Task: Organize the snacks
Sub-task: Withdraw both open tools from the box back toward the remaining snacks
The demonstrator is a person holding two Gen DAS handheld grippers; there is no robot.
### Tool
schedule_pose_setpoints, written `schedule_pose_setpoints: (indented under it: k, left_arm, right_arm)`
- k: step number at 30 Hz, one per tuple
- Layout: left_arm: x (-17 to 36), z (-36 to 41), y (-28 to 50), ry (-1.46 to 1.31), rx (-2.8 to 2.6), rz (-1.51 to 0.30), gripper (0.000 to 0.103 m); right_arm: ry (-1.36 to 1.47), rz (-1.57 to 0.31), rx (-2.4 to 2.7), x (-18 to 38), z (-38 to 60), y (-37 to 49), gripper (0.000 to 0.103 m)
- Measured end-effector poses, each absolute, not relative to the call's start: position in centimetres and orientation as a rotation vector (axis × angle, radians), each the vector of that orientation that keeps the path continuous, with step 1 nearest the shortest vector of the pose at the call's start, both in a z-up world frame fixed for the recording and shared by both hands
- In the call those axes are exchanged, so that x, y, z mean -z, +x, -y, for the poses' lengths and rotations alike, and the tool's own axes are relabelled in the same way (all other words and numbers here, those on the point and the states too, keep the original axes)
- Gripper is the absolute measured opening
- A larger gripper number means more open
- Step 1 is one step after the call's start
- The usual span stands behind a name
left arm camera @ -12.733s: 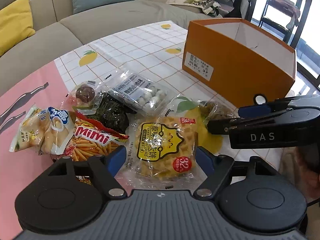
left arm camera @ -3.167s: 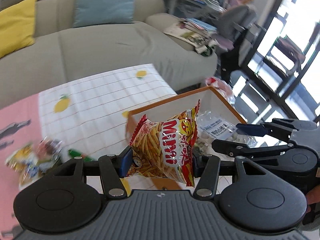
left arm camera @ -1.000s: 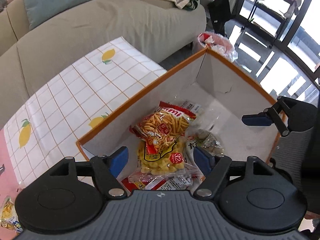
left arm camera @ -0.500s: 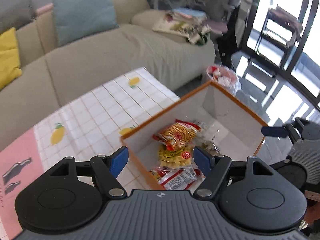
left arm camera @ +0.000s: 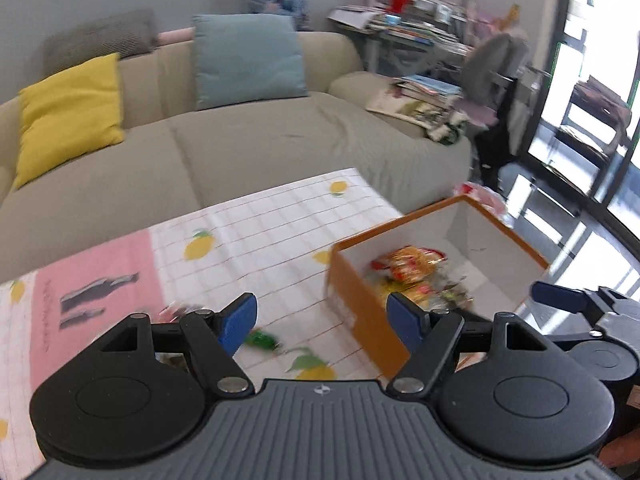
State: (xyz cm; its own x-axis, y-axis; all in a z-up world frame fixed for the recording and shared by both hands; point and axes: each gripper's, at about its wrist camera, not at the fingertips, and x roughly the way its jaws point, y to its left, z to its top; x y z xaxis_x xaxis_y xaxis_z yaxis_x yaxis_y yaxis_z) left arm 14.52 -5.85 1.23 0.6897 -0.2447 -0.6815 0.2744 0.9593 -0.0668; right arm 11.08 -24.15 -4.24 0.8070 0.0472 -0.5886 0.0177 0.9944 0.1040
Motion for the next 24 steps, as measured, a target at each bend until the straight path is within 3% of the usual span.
schedule_pose_setpoints:
  k: [13, 16, 21, 24]
  left_arm:
    - [3.8, -3.9, 8.8, -0.08, 0.091, -0.789, 0.083]
    - [4.8, -5.3, 8.2, -0.103, 0.081, -0.806, 0.075]
    - [5.9, -6.7, 7.8, -0.157, 0.072, -0.821, 0.051]
    - [6.3, -7.3, 7.9, -0.172, 0.053, -0.822, 0.05]
  right_arm:
    - [0.091, -0.692, -0.086, 7.2, 17.9, 8.6, 0.1]
    - [0.033, -0.682, -0.084, 7.7, 16.3, 8.2, 0.1]
    - [-0.029, -0.651, -0.112, 8.4, 14.4, 7.6, 0.099]
    - [-0.016, -0.68, -0.148, 8.9, 13.7, 8.1, 0.099]
